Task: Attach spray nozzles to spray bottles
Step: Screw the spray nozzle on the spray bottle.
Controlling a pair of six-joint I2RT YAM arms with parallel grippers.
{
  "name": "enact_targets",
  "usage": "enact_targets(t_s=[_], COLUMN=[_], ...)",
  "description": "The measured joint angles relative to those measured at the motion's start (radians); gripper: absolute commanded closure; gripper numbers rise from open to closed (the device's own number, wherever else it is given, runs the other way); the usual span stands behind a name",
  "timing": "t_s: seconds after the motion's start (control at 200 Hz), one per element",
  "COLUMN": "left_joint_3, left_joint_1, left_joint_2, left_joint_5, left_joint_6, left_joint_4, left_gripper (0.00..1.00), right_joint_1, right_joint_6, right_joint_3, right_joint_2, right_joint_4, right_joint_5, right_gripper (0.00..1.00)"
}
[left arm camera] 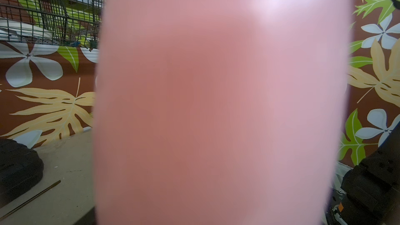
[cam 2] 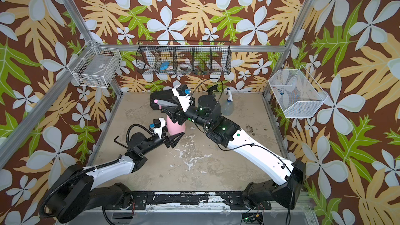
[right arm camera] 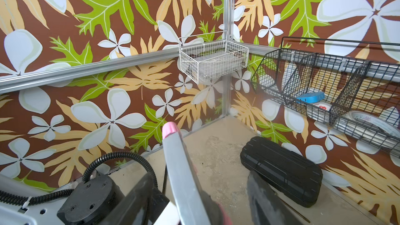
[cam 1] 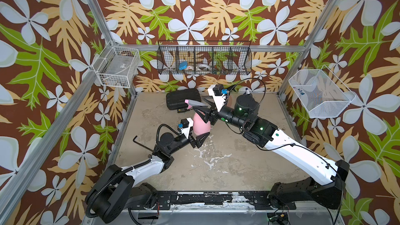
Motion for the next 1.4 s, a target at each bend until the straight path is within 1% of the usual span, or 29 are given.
enact_targets(t_s=[0.135, 0.24, 0.31, 0.375, 0.455, 0.671, 0.796, 0.916, 0.951, 1.106, 1.286, 1.401], left_joint_3=[-0.002, -0.005, -0.005, -0.005, -0.005, -0.004, -0.003, -0.004, -0.005, -0.011, -0.053, -0.065], left_joint_1=[0.0, 0.0, 0.0, 0.0, 0.0, 0.0, 0.0, 0.0, 0.0, 0.0, 0.0, 0.0], left_joint_2=[-0.001, -0.001, -0.001, -0.001, -0.001, 0.004, 0.004, 0.003, 0.003, -0.001, -0.024, -0.032], left_joint_5=[0.004, 0.01, 0.013, 0.016, 0.016, 0.016, 0.014, 0.01, 0.007, -0.007, -0.061, -0.091], left_joint_6=[0.0, 0.0, 0.0, 0.0, 0.0, 0.0, 0.001, 0.003, 0.003, 0.003, 0.013, 0.026], left_joint_4=[0.0, 0.0, 0.0, 0.0, 0.0, -0.003, -0.003, -0.002, -0.002, 0.002, 0.059, 0.068], left_gripper=[0.41, 0.41, 0.41, 0.41, 0.41, 0.41, 0.41, 0.41, 0.41, 0.41, 0.41, 0.41], right_joint_1=[-0.026, -0.023, -0.024, -0.027, -0.027, -0.026, -0.027, -0.027, -0.027, -0.027, -0.024, -0.025], right_joint_6=[-0.016, -0.027, -0.038, -0.04, -0.042, -0.045, -0.044, -0.037, -0.031, 0.004, 0.024, 0.035], right_joint_3=[0.069, 0.112, 0.129, 0.142, 0.147, 0.128, 0.105, 0.074, 0.065, 0.045, 0.107, 0.115], right_joint_2=[0.052, 0.08, 0.088, 0.095, 0.1, 0.09, 0.073, 0.058, 0.057, 0.056, 0.084, 0.089], right_joint_4=[-0.055, -0.095, -0.112, -0.121, -0.127, -0.131, -0.116, -0.081, -0.068, -0.027, -0.065, -0.066], right_joint_5=[-0.021, -0.048, -0.055, -0.059, -0.071, -0.084, -0.083, -0.083, -0.082, -0.077, -0.063, -0.05], right_gripper=[0.33, 0.38, 0.45, 0.56, 0.66, 0.81, 0.87, 0.96, 1.0, 1.0, 1.0, 1.0])
